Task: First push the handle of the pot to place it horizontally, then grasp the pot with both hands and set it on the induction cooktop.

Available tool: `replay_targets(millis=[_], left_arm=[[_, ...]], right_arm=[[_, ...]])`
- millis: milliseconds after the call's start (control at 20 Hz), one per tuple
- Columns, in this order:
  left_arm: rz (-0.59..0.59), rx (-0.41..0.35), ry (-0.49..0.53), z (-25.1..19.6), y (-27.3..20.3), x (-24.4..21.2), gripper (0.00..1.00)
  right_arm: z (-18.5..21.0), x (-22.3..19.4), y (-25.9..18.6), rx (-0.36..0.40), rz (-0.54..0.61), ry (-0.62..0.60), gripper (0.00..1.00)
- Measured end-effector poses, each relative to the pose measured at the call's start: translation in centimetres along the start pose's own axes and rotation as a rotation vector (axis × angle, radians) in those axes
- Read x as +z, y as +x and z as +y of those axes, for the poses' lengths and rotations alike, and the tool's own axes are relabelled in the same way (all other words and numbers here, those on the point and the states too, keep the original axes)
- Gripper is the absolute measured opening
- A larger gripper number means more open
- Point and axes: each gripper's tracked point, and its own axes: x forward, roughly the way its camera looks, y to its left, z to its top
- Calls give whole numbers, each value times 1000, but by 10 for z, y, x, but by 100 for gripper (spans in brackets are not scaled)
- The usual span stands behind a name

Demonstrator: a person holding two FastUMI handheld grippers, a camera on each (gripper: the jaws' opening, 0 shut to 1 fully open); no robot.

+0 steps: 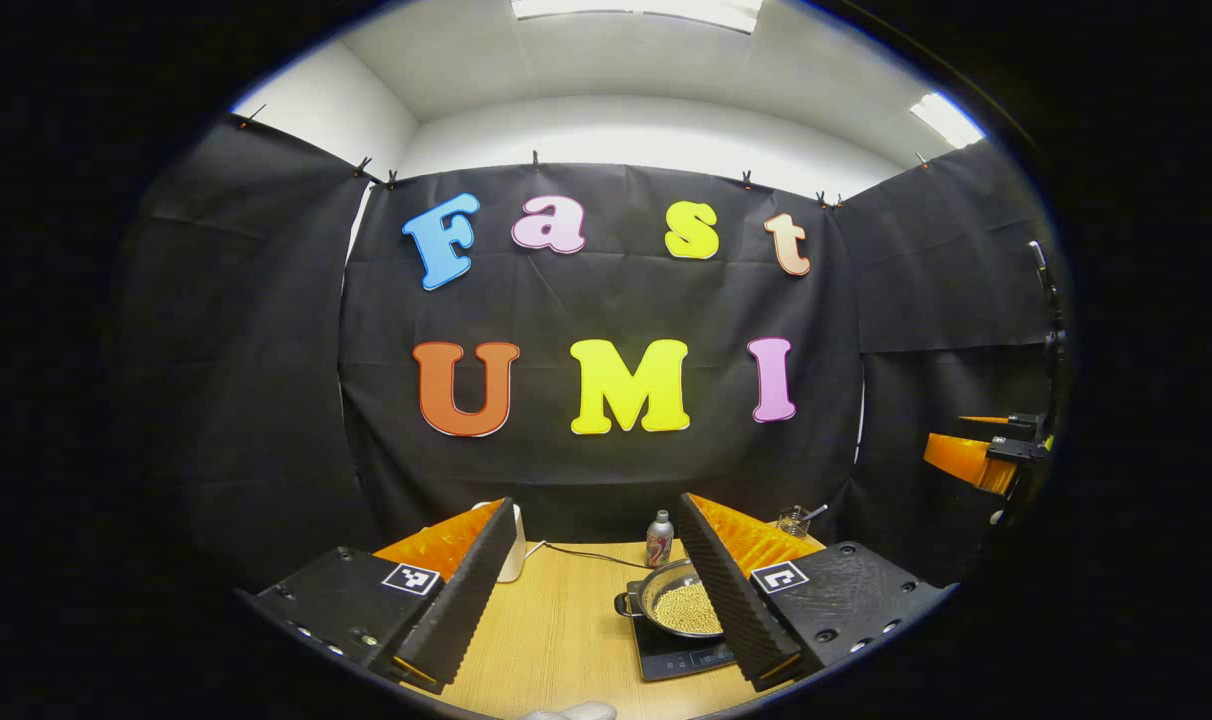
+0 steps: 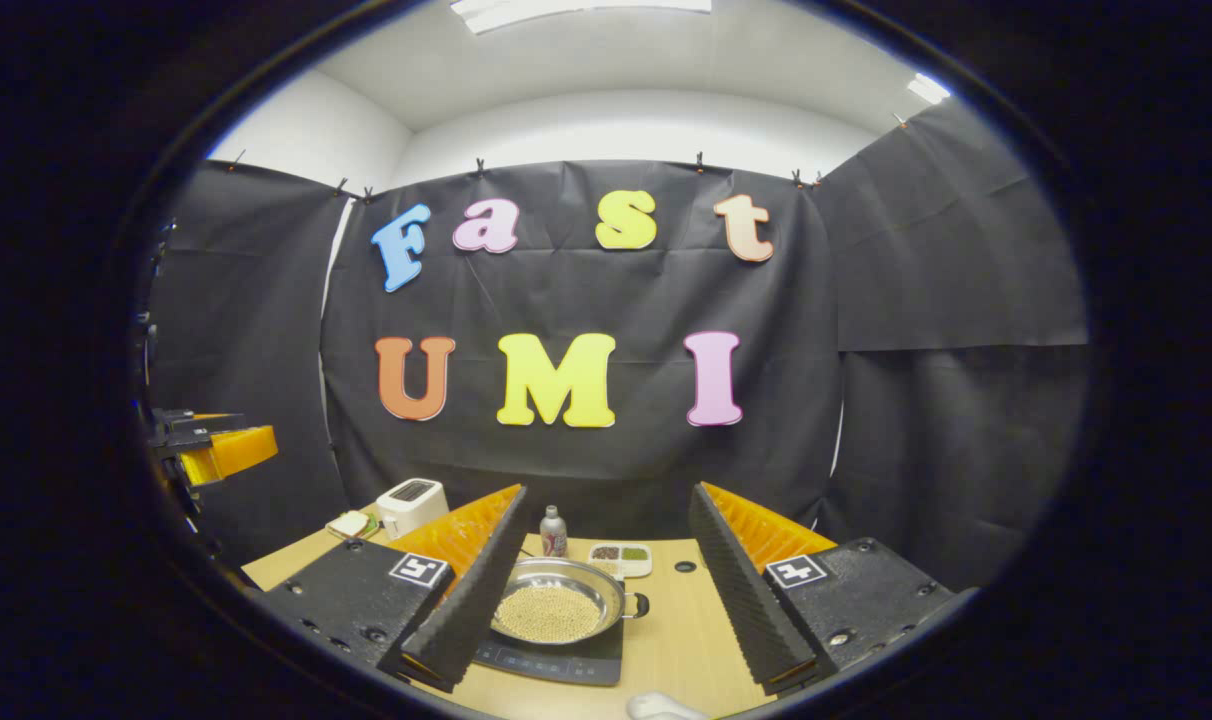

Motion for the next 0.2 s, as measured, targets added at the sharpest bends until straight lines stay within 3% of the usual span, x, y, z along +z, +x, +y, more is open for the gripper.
replay_targets(millis=[200], left_arm=[[0,14,1,3,-2,0,97]], right_arm=[[-1,-4,1,3,12,8,100]])
